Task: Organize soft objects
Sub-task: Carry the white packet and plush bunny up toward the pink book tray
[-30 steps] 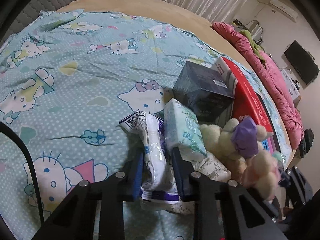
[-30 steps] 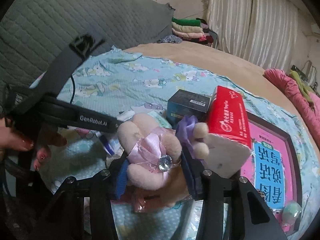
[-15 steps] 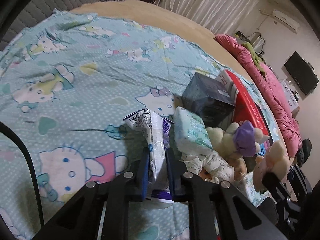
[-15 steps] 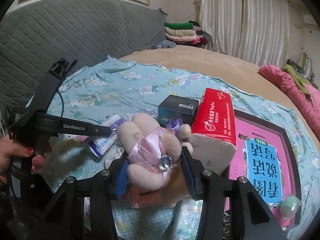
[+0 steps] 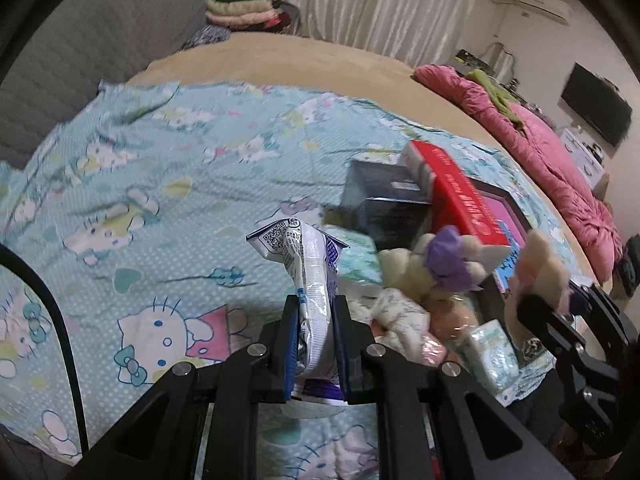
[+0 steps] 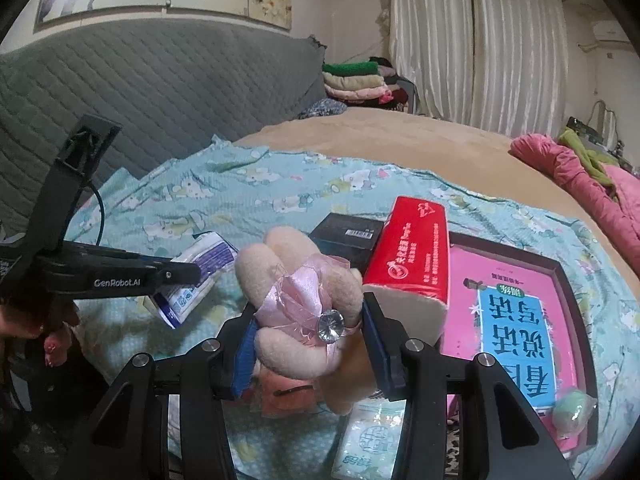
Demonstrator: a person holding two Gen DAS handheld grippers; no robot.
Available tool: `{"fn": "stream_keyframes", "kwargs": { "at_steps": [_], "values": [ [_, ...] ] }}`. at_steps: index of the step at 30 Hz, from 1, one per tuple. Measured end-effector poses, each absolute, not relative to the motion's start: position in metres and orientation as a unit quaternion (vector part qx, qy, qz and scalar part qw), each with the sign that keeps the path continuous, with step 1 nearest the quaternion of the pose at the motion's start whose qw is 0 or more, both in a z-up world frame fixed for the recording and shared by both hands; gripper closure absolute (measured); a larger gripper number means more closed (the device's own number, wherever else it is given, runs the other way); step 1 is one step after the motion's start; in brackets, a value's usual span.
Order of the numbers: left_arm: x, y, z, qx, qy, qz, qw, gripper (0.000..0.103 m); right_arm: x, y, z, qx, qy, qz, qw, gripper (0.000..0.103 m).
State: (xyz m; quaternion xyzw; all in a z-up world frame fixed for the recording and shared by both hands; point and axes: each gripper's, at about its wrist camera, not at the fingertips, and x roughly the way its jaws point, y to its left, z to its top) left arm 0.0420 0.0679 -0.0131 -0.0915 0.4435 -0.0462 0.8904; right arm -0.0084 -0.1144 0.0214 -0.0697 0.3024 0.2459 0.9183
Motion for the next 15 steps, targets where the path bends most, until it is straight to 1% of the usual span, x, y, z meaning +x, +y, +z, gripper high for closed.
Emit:
{"fn": "stream_keyframes", "kwargs": {
  "at_steps": [6,15],
  "values": [
    [0.034,0.047,0.008,-0.062,0.424,-0.055,0.902,0.087,-0.012,-0.125,0.033,-0.056,0.286,0.242,0.925,0.054],
    [0.029,0.025,0.026,-0.035,0.417,-0.059,0.906,0.087,-0.015,-0.139,0.045,-0.038,0.269,0.238,0.932,0.054]
  ]
}}
